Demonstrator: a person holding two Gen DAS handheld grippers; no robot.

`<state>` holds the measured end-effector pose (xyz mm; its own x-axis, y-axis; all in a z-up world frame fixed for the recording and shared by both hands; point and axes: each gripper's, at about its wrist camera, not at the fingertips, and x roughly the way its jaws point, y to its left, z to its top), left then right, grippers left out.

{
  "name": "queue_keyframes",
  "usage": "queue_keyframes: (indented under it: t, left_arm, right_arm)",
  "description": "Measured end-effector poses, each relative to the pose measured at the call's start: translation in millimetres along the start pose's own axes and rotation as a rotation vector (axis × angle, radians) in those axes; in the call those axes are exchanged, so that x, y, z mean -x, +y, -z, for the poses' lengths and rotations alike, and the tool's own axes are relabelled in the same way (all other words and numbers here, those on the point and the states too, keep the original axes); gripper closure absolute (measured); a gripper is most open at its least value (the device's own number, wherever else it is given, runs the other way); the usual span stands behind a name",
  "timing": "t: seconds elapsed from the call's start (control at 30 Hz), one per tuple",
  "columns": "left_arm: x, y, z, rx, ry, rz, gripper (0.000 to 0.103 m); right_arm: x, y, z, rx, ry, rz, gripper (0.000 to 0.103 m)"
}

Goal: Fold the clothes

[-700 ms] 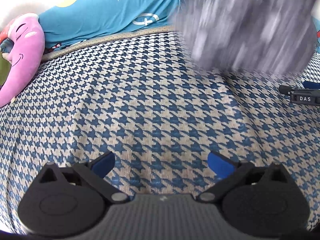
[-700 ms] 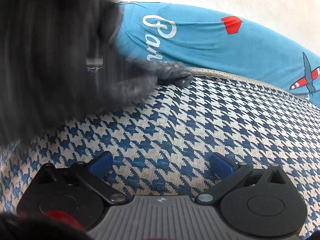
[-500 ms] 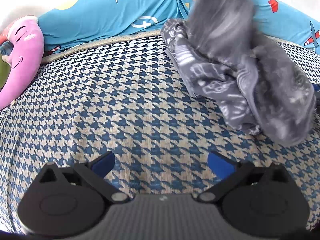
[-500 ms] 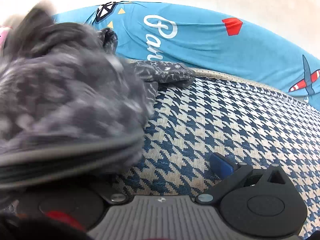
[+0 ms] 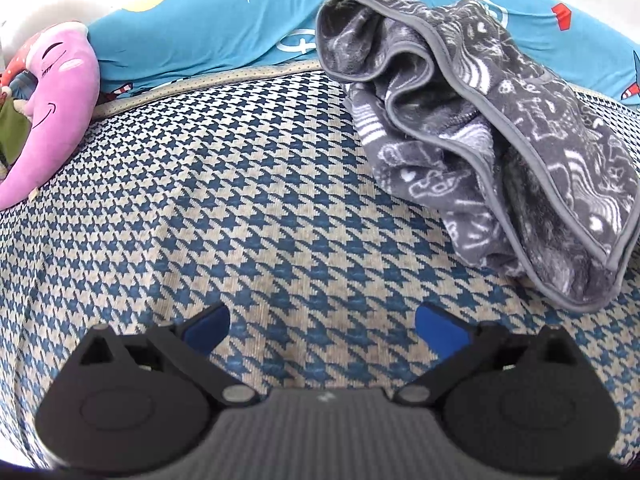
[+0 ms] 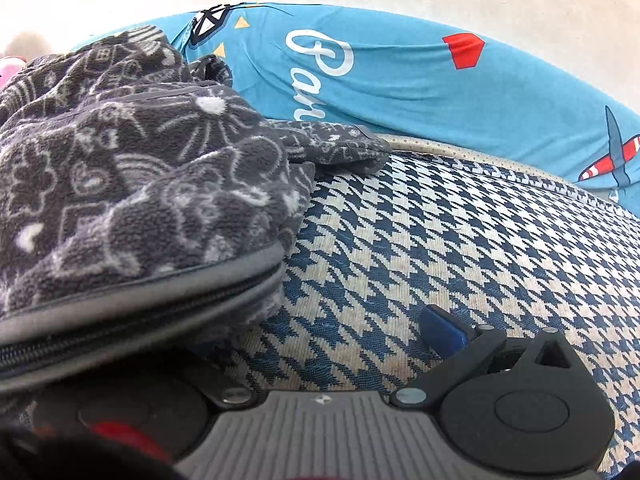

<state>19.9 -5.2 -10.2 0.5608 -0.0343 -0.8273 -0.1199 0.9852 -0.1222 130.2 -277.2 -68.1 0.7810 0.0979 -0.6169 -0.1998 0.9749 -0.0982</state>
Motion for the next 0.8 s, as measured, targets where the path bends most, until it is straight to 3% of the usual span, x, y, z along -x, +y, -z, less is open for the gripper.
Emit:
queue_keyframes:
  t: [0.23,0.8]
  left_arm:
    - [-7.0,-11.7,-0.7,-0.024,0.094,-0.062,0.0]
    - [-11.3,-32.7,4.8,-0.044,0.037,-0.069,0.0]
  right_arm:
    - [1.4,0.8,2.6,0.002,0.0,0.002,0.0]
    - [1.1,1.7,1.4,0.001,0.006,0.003,0.0]
